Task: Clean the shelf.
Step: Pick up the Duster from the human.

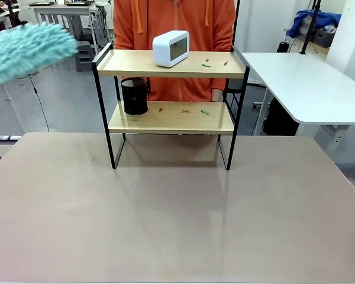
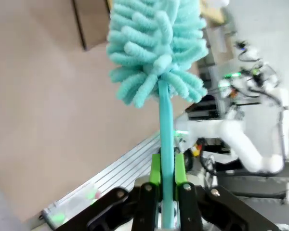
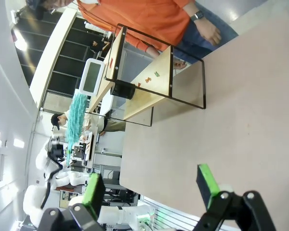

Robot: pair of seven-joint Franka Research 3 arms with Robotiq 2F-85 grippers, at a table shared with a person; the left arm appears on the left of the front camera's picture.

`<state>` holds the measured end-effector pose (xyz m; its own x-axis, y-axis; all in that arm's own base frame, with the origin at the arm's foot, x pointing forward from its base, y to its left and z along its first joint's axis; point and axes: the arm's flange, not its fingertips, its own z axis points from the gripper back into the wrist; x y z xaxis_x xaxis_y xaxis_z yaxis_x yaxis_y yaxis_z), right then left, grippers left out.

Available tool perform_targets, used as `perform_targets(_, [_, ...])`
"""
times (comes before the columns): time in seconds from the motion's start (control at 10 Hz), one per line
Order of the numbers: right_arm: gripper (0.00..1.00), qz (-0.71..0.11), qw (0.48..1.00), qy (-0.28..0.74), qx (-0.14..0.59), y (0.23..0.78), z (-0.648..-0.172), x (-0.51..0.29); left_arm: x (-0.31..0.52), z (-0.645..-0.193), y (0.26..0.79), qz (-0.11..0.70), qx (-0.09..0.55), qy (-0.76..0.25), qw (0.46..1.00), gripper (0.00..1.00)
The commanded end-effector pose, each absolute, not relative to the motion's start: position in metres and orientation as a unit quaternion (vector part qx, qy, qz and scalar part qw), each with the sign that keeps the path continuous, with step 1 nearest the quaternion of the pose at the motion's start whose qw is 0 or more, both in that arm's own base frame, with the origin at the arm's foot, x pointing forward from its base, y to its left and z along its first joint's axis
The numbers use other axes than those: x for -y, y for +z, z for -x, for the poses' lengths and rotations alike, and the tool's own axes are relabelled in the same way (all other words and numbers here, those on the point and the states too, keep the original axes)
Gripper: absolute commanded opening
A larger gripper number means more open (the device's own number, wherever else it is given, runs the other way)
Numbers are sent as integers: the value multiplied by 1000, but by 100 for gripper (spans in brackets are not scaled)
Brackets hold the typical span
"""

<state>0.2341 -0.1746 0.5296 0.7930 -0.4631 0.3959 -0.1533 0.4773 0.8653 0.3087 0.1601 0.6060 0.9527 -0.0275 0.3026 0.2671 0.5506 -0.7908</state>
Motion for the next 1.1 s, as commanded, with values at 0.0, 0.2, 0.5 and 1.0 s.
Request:
perform_targets(0.0, [100,-506,797,-85,319,532,-237,175,-160,-244,582,439,167,-86,879,0])
perform_targets(0.2, [100,-506,797,-85,319,532,-237,175,-159,-223,555,357,114,-145,916,0])
perform_targets(0.5, [100,-506,797,-85,319,532,-237,175,-161,-210,556,362,99,-147,915,0])
perform_targets(1.0, [100,-506,797,-85,319,532,-237,175,-161,-210,556,362,99,-147,915,0])
